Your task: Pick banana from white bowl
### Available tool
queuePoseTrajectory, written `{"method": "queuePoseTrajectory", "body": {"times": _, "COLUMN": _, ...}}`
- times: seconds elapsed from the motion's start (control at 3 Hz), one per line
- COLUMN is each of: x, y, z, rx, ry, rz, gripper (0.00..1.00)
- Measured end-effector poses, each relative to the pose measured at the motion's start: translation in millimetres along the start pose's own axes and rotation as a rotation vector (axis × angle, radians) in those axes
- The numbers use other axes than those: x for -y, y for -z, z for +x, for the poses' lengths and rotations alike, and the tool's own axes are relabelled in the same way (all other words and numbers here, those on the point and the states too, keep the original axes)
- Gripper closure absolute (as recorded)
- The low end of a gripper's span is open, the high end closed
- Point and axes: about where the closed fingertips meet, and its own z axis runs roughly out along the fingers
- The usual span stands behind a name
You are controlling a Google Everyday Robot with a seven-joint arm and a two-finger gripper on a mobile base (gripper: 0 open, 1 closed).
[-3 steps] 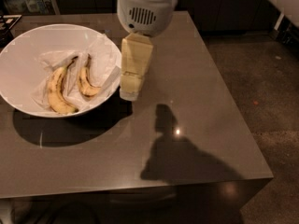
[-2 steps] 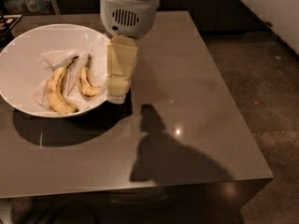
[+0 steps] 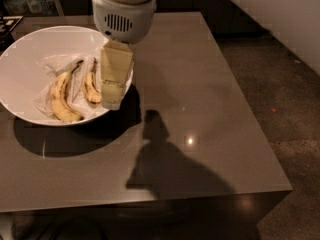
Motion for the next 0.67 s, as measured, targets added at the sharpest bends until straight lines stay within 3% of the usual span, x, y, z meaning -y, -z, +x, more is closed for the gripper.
{"method": "queuePoseTrajectory", "body": {"times": 0.33, "x": 9.8, "y": -22.3, "z": -31.1, "rx": -0.021, "ry": -0.020, "rz": 0.008, "gripper": 0.00}}
{"method": "queuePoseTrajectory", "body": {"times": 0.67, "x": 10.6, "y": -22.0, "z": -34.7, "rx": 0.000, "ry": -0.019, "rz": 0.018, "gripper": 0.00}}
